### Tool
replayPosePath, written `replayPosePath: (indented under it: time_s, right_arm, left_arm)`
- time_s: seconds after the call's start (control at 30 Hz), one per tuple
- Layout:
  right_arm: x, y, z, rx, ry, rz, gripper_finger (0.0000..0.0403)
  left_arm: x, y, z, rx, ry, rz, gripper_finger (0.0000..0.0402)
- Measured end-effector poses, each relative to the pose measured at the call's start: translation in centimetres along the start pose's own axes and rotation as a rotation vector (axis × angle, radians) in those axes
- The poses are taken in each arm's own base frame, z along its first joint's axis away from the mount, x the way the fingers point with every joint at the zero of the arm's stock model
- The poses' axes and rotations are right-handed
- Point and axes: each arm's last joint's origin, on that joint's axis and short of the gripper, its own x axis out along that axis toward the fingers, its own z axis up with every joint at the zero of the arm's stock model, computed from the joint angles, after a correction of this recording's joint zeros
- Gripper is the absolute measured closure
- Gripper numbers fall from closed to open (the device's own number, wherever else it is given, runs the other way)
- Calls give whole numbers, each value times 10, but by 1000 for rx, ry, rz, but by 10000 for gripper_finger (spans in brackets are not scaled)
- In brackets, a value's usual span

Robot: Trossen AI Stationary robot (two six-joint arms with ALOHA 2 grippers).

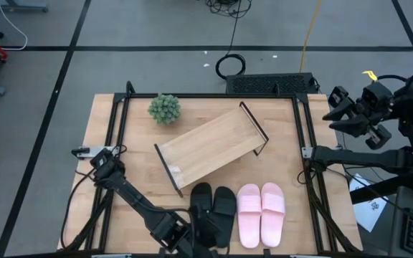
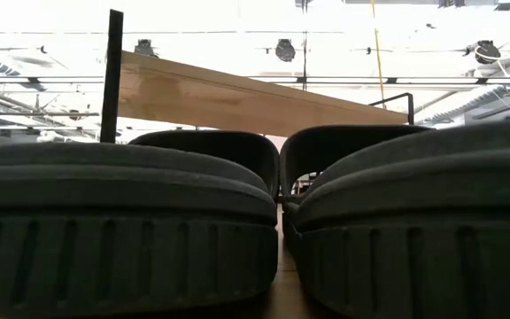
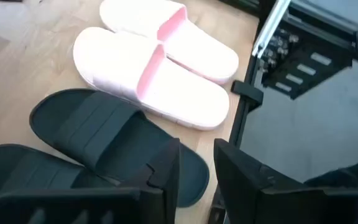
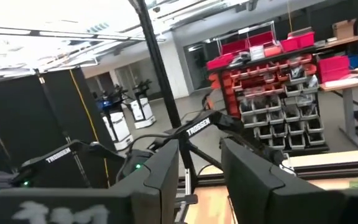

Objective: Pick and place slides into the shelf
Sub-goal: Put the left black slide on the shelf

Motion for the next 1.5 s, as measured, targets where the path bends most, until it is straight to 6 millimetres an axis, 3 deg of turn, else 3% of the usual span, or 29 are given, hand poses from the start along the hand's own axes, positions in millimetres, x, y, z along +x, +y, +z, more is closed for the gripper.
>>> replayPosePath:
  time_s: [0.23, 0.63, 0.9, 1.13, 1.5]
  right_arm:
    - [0, 2, -1, -23, 25, 65, 292]
    - [0, 1, -2, -46, 32, 62, 292]
    - [0, 1, -2, -45, 33, 61, 292]
    - [0, 0, -5, -50, 60, 53, 292]
    - [-1, -2, -12, -54, 121, 32, 292]
  left_arm:
    - [4, 5, 6, -99, 0, 13, 302]
    - [5, 17, 4, -116, 36, 111, 296]
    - [6, 25, 3, -161, 52, 175, 217]
    - [12, 19, 2, -181, 64, 97, 165]
    - [15, 10, -11, -78, 187, -29, 202]
